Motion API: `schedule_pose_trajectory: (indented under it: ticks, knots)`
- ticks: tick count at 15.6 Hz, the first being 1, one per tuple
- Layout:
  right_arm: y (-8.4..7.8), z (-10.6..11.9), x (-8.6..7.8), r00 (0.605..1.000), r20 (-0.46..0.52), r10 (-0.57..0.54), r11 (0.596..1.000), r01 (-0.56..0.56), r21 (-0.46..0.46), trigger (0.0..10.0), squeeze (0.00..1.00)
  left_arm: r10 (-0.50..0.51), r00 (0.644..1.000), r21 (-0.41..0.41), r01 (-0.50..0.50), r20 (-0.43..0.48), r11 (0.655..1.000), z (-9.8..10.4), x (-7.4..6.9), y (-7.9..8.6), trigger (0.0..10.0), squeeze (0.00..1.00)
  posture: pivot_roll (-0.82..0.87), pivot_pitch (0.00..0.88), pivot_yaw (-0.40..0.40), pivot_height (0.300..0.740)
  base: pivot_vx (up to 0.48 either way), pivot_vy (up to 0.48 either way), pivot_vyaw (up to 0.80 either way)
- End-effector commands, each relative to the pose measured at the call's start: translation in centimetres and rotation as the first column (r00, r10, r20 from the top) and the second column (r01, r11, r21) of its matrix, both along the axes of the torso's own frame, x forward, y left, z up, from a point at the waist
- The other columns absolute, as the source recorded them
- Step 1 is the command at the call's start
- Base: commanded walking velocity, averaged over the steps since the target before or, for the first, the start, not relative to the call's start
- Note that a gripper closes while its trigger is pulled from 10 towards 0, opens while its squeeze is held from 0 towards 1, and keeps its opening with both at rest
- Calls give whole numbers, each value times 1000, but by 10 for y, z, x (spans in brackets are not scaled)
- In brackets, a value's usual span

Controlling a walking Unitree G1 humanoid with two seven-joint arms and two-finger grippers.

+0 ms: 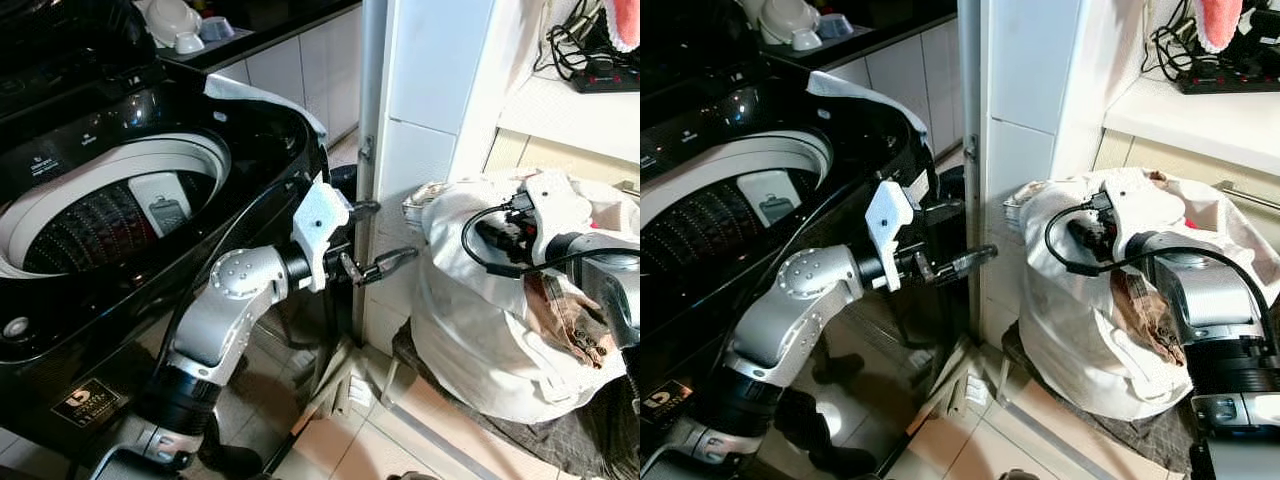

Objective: Clothes washing

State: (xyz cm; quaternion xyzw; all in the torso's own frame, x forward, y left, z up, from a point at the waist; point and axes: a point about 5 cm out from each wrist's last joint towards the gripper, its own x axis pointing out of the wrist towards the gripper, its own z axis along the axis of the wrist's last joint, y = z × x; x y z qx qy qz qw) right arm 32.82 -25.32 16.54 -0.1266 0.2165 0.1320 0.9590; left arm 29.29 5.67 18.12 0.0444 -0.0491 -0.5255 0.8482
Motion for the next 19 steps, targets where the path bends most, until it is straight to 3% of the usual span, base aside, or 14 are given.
schedule_pose_trajectory:
  ticks: [1, 10, 19]
  knots:
    - [-1, 3, 2, 1000, 9, 6, 1000, -7, 18, 0, 0, -10, 1000, 7, 10, -1, 1000, 1, -1, 2, 10000, 0, -125, 0, 83, 740, 0, 0, 0]
    - [-5, 19, 0, 998, 63, -10, 1000, 8, 27, 0, 0, 6, 1000, 9, -6, 2, 1000, 2, 1, 3, 10000, 0, -128, 0, 85, 740, 0, 0, 0]
    - [-6, 14, -3, 999, 43, -25, 996, 21, 90, 0, 0, 16, 1000, 9, -16, -1, 1000, 1, 2, 2, 10000, 0, -124, 0, 82, 740, 0, 0, 0]
